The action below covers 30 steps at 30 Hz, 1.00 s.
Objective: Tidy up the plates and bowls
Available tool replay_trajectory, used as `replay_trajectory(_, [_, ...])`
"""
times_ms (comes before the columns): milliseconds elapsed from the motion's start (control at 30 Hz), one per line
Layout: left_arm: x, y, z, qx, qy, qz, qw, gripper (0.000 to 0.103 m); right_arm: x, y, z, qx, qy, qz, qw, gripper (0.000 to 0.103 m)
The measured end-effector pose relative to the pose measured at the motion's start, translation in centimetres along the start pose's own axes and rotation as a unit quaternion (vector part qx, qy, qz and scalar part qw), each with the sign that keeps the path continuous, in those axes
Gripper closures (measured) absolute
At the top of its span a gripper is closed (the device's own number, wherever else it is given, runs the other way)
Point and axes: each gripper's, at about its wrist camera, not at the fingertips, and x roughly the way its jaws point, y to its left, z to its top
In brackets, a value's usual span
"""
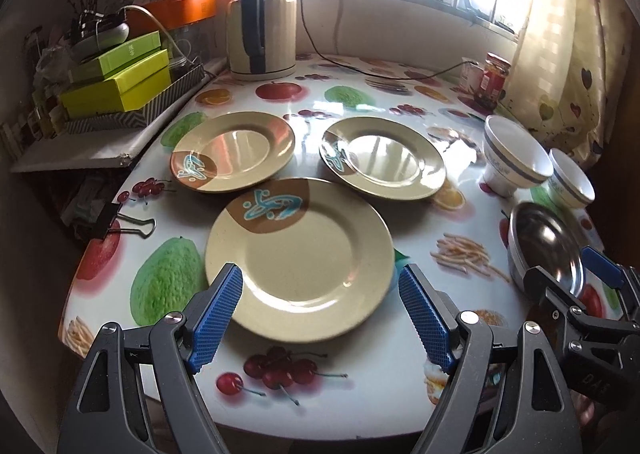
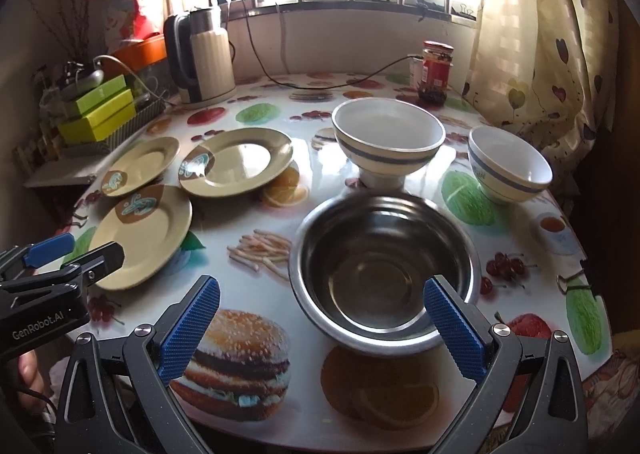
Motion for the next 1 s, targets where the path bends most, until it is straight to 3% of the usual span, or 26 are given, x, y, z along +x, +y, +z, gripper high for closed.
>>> replay_trajectory(233, [0.6,4.0,2.8,-0.03,-0.01,0.025,0.9992,0.025,1.7,2.6,4.1,-0.022,-0.011,0.046,0.999,0.0])
replay_trajectory(433, [1.4,7.7,5.0,-0.06,-0.013,0.037,0.9974,0.028,4.1,4.9,7.5,-0.031,-0.006,0.085,0.996,0.007])
replay_trajectory(500, [1.8,8.8,5.5,-0.064,-0.012,0.042,0.997,0.028,4.9,5.6,8.5,-0.036,-0.006,0.092,0.995,0.015])
replay_trajectory(633, [2.7,11.0,6.5,-0.08,-0.01,0.04,0.9959,0.028,6.7,7.2,10.8,-0.038,-0.009,0.121,0.992,0.016])
replay_trajectory(900, [5.2,14.6,8.0,-0.119,0.008,0.038,0.9921,0.028,10.7,10.5,14.3,-0.051,0.02,0.158,0.986,0.017])
replay_trajectory(1000, [6.3,15.7,8.4,-0.136,0.019,0.021,0.9904,0.036,12.5,11.4,15.2,-0.056,0.05,0.175,0.982,0.022])
